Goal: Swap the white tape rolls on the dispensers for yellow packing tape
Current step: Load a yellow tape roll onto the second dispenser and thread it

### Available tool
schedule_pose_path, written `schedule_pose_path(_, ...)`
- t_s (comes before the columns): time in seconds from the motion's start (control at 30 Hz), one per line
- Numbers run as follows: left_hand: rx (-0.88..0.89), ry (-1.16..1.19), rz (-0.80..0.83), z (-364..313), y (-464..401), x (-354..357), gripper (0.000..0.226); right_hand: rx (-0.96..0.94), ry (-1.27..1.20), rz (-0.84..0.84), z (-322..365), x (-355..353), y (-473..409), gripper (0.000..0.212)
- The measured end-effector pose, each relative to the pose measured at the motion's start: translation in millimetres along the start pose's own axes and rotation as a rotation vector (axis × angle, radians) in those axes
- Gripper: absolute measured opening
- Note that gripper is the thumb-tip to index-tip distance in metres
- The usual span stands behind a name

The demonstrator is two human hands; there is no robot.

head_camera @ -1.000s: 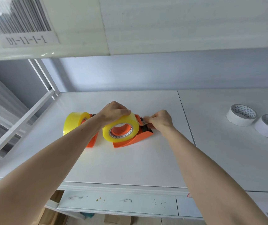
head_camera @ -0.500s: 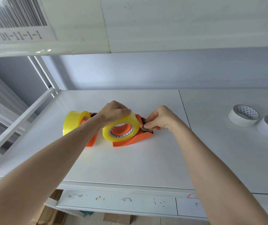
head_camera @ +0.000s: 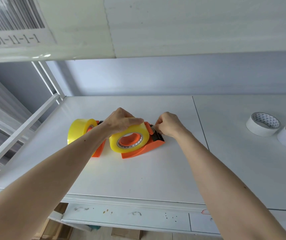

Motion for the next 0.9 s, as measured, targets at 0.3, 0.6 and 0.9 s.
schedule_pose_path(0.3,-0.059,-0.069,-0.008,-1.8,-2.7,4.2,0.062,0.181,-0.223,-0.010,-32.9,3.2,-3.1,0.013)
schedule_pose_path(0.6,-0.101,-0.010,0.051,6.8,-2.7,-0.1,0.034,0.381,-0.807,0.092,-43.9,12.0,5.2,0.004)
schedule_pose_path(0.9,-0.103,0.062,0.050,4.3,4.4,8.3,0.044,0.415,-0.766,-0.169,-64.2,2.0,3.3,0.020)
Point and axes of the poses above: each hand's wrist, its own y-axis away from the middle knuckle, its own x-axis out of the palm, z = x × y, the point moved 10 cm from there along -y, towards the middle knuckle
